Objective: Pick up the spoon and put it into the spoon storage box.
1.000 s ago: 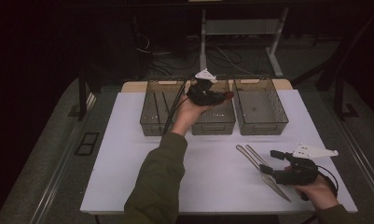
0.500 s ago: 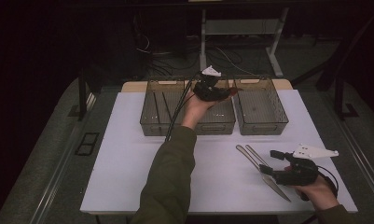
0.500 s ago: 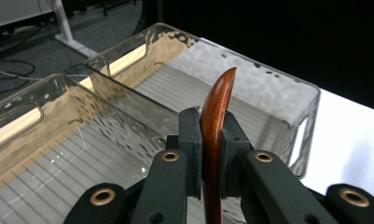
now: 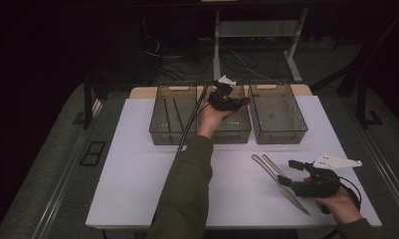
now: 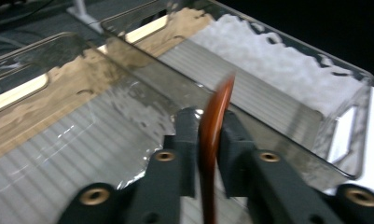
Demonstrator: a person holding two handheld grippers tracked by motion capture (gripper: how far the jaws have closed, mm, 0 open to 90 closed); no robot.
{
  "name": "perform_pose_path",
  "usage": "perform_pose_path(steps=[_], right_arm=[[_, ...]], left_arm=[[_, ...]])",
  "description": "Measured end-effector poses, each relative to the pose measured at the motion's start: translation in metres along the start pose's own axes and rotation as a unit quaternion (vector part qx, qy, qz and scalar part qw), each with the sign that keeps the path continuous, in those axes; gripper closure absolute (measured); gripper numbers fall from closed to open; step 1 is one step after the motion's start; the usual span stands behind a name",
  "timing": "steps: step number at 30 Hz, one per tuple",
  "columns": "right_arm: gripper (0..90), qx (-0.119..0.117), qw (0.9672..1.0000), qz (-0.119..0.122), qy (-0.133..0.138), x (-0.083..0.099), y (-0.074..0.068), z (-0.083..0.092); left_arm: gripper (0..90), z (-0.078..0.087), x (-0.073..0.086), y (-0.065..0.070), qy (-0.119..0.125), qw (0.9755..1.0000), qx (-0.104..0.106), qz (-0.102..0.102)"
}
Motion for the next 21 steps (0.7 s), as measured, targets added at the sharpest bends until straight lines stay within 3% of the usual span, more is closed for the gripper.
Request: perform_pose_path(steps=[6,11,13,14,17,18,19,21], right_arm=[[25.4,0.000,1.0000,0.002,0.000,0.000,0.000,0.000],[25.4,0.000,1.0000,0.002,-0.002,0.000,0.001,0.000],[25.4,0.000,1.0000,0.001,-0.004,0.000,0.000,0.000],[25.4,0.001,1.0000,0.001,-0.005,0.001,0.000,0.000],[25.4,0.002,1.0000,0.001,-0.004,0.001,0.000,-0.001],[25.4,0.001,1.0000,0.001,-0.006,0.001,0.000,-0.001],[25.4,0.001,1.0000,0.002,-0.006,0.001,0.000,-0.001],[25.4,0.002,1.0000,0.002,-0.007,0.001,0.000,-0.001]], left_arm=[[67.1,0.004,-0.002,0.000,-0.003,0.9999,-0.009,-0.010],[61.0,0.016,-0.005,0.006,-0.002,0.9998,0.004,-0.021],[57.8,0.023,-0.005,0.008,-0.005,0.9993,0.007,-0.036],[56.7,0.025,-0.005,0.011,0.003,0.9996,0.011,-0.027],[51.9,0.032,-0.003,0.015,0.005,0.9995,0.018,-0.024],[50.3,0.035,-0.001,0.015,-0.002,0.9991,0.021,-0.037],[49.1,0.038,0.000,0.018,0.003,0.9993,0.022,-0.029],[46.3,0.043,0.004,0.021,0.002,0.9990,0.029,-0.034]])
Point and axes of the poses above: each handheld gripper's, and its own axes: z roughly backward along the jaws, x roughly out of its underside, y roughly to its right, the point moved 6 cm from there along -z, roughly forward along the jaws, and after that the axes turned 2 degrees about -z, right-handed, at the moved point
